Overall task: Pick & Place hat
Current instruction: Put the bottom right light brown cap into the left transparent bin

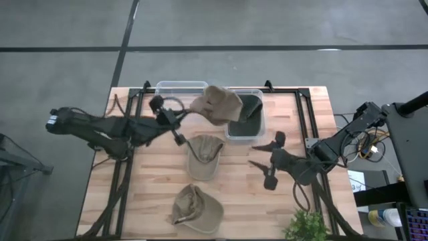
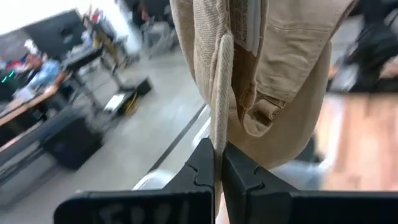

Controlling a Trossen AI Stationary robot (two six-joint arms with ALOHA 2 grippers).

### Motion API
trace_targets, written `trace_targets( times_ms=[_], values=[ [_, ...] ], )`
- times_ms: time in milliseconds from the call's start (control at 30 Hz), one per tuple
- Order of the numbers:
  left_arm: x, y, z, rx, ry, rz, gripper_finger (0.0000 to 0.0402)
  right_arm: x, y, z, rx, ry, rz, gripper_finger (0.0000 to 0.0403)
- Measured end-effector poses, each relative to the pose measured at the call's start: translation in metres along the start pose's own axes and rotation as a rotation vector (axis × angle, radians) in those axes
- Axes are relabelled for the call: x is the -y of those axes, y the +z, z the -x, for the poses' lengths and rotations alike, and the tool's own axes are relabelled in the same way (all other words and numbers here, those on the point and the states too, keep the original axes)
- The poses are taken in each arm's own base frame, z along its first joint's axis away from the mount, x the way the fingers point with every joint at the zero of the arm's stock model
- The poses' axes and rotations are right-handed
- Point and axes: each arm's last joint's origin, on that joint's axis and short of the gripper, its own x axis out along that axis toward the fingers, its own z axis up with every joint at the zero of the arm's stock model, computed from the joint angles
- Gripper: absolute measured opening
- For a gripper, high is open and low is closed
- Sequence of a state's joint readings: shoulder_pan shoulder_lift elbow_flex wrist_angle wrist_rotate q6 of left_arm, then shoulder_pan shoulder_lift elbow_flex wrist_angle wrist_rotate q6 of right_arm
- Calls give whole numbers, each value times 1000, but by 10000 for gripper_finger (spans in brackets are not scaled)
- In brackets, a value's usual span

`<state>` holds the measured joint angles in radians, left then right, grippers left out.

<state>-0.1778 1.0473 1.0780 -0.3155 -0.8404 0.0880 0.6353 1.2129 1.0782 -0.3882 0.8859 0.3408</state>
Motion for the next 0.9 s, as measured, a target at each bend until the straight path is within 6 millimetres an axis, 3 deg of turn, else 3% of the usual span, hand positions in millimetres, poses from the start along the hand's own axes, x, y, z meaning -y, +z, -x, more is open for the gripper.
trace_targets(
  times_ms=[233,367,633,900],
  values=[
    [-48,25,8,-218,108,-60,6,-1,-21,-4,-101,72,31,231],
    [-69,38,2,-349,154,-134,6,-1,-35,-7,-131,63,44,233],
    [-94,49,-39,-650,67,-232,6,0,-53,-11,-178,68,32,233],
    [-106,40,-79,-918,2,-357,6,0,-55,-11,-184,70,22,233]
  ],
)
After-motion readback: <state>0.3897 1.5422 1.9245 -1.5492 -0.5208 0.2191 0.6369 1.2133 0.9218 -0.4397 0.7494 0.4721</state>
